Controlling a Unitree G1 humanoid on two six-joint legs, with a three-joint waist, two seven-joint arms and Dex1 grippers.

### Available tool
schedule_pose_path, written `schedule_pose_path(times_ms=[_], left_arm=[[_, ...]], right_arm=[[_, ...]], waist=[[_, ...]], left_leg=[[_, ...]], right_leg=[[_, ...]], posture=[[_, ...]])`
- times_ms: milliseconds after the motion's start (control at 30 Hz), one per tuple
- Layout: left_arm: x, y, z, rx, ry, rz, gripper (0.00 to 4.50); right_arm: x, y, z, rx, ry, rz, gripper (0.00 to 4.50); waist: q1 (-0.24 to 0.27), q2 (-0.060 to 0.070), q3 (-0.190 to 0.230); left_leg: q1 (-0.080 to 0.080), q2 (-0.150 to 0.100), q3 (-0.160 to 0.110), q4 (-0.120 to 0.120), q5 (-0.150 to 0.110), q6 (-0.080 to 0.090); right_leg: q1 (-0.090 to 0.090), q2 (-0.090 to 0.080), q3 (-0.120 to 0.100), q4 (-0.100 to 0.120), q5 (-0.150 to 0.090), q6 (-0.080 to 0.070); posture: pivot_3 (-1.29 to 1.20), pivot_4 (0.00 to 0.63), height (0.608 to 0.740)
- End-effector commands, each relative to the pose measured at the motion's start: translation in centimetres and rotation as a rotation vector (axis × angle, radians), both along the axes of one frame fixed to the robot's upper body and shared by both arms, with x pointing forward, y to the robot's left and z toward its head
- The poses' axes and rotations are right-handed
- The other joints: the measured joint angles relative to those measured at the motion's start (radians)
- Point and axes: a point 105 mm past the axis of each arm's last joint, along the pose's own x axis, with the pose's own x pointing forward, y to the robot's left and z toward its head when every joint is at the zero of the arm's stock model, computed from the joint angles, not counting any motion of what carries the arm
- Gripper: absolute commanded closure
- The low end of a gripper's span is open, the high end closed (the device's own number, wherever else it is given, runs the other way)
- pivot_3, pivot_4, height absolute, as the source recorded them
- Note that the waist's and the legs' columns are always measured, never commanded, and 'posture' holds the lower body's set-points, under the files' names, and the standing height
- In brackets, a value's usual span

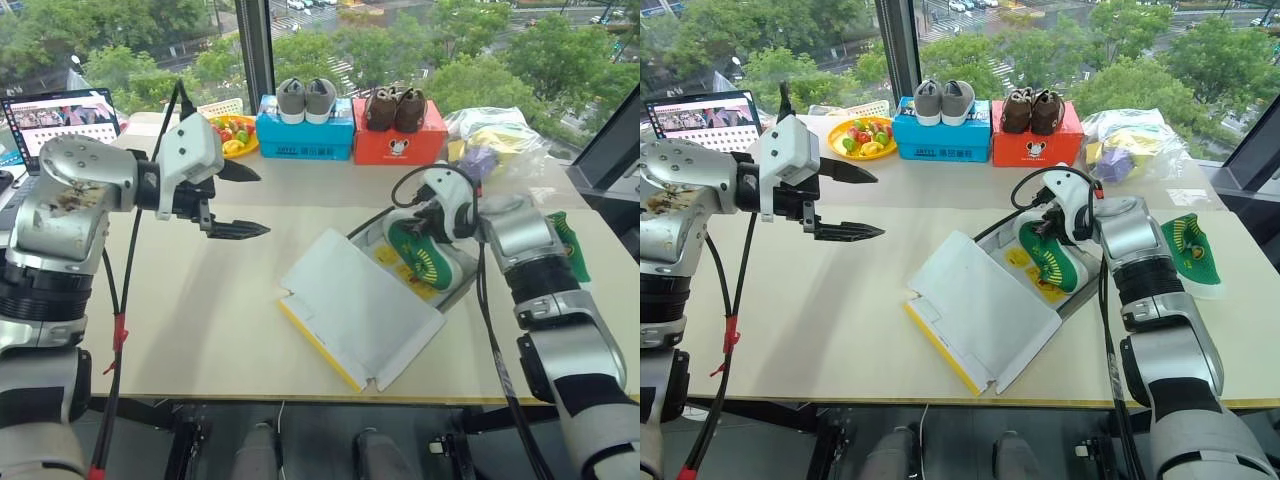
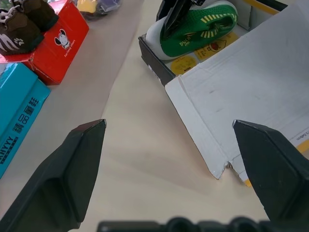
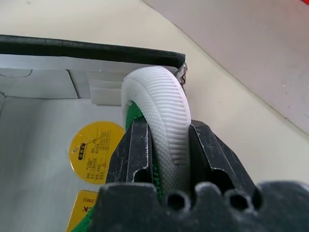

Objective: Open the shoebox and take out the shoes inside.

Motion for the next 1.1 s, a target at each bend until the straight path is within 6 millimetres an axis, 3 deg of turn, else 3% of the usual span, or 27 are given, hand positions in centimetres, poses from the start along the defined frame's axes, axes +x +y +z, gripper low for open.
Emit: schedule_pose_path(times_ms=[33, 100, 167, 300, 367, 467, 500, 567, 667, 800, 867, 1033, 1100], left_arm=[[-0.4, 0.3, 1.5, -0.019, -0.051, 0.002, 0.0], [-0.4, 0.3, 1.5, -0.019, -0.053, 0.002, 0.0], [-0.4, 0.2, 1.5, -0.02, -0.054, 0.0, 0.0], [-0.3, 0.1, 1.5, -0.021, -0.053, -0.004, 0.0], [-0.3, 0.1, 1.5, -0.019, -0.054, -0.005, 0.0], [-0.3, 0.1, 1.6, -0.018, -0.056, -0.006, 0.0], [-0.3, 0.1, 1.5, -0.016, -0.057, -0.005, 0.0], [-0.3, 0.0, 1.5, -0.016, -0.058, -0.005, 0.0], [-0.2, 0.1, 1.4, -0.007, -0.06, -0.001, 0.0], [-0.2, 0.0, 1.5, -0.012, -0.062, -0.001, 0.0], [-0.3, 0.1, 1.6, -0.014, -0.063, 0.0, 0.0], [-0.3, 0.1, 1.6, -0.014, -0.064, 0.002, 0.0], [-0.3, 0.1, 1.6, -0.012, -0.065, 0.003, 0.0]], right_arm=[[-0.5, 3.0, 5.1, 0.326, -0.04, 0.082, 3.93], [-0.2, 2.3, 4.1, 0.236, -0.051, 0.05, 3.93], [-0.7, 3.5, 5.7, 0.397, -0.025, 0.085, 3.93], [-0.9, 4.4, 6.5, 0.426, -0.042, 0.098, 3.93], [-0.5, 4.4, 5.8, 0.297, -0.096, 0.077, 3.93], [-2.5, 7.1, 7.7, 0.522, -0.009, 0.225, 3.93], [-0.9, 5.7, 6.5, 0.342, -0.097, 0.108, 3.93], [-1.8, 6.5, 6.8, 0.438, -0.019, 0.151, 3.93], [-0.6, 5.7, 5.7, 0.216, -0.118, 0.07, 3.93], [-1.4, 6.7, 6.1, 0.361, -0.056, 0.133, 3.93], [-1.4, 6.7, 6.0, 0.344, -0.059, 0.131, 2.98], [-1.4, 6.7, 5.8, 0.284, -0.085, 0.13, 1.43], [-2.0, 7.2, 6.4, 0.284, -0.091, 0.169, 1.43]], waist=[[-0.011, 0.0, 0.0], [-0.017, 0.0, 0.0], [-0.016, 0.0, 0.0], [-0.015, 0.0, 0.0], [-0.016, 0.0, 0.0], [-0.015, 0.0, 0.0], [-0.016, 0.0, 0.0], [-0.016, 0.0, 0.0], [-0.014, 0.0, 0.0], [-0.013, 0.0, 0.0], [-0.014, 0.0, 0.0], [-0.015, 0.0, 0.0], [-0.016, 0.0, 0.0]], left_leg=[[0.0, 0.0, 0.0, 0.0, 0.0, 0.0], [0.0, 0.0, 0.0, 0.0, 0.0, 0.0], [0.0, 0.0, 0.0, 0.0, 0.0, 0.0], [-0.001, 0.0, 0.0, 0.0, 0.0, 0.0], [0.0, 0.0, 0.0, 0.0, 0.0, 0.0], [-0.001, 0.0, 0.0, -0.001, 0.0, 0.0], [-0.001, 0.0, 0.0, -0.001, 0.0, 0.0], [-0.001, 0.0, 0.0, -0.001, 0.0, 0.0], [-0.001, 0.0, 0.0, -0.001, 0.0, 0.0], [-0.001, 0.0, 0.0, -0.001, 0.0, 0.0], [-0.001, 0.0, 0.0, -0.001, 0.0, 0.0], [-0.001, 0.0, 0.0, -0.001, 0.0, 0.0], [-0.001, 0.0, 0.0, -0.001, 0.0, 0.0]], right_leg=[[0.0, 0.0, 0.0, 0.0, 0.0, 0.0], [0.0, 0.0, 0.0, 0.0, 0.0, 0.0], [0.0, 0.0, 0.0, 0.0, 0.0, 0.0], [0.0, 0.0, 0.0, 0.0, 0.0, 0.0], [0.0, 0.0, 0.0, 0.0, 0.0, 0.0], [-0.001, 0.0, 0.0, 0.0, 0.0, 0.0], [-0.001, 0.0, 0.0, 0.0, 0.0, 0.0], [-0.001, 0.0, 0.0, 0.0, 0.0, 0.0], [-0.001, 0.0, 0.0, 0.0, 0.0, 0.0], [-0.001, 0.0, 0.0, 0.0, 0.0, 0.0], [-0.001, 0.0, 0.0, 0.0, 0.0, 0.0], [-0.001, 0.0, 0.0, 0.0, 0.0, 0.0], [-0.001, 0.0, 0.0, 0.0, 0.0, 0.0]], posture=[[0.0, 0.15, 0.739], [0.0, 0.15, 0.739], [0.0, 0.15, 0.739], [0.0, 0.15, 0.739], [0.0, 0.15, 0.739], [0.0, 0.15, 0.739], [0.0, 0.15, 0.739], [0.0, 0.15, 0.739], [0.0, 0.15, 0.739], [0.0, 0.15, 0.739], [0.0, 0.15, 0.739], [0.0, 0.15, 0.739], [0.0, 0.15, 0.739]])
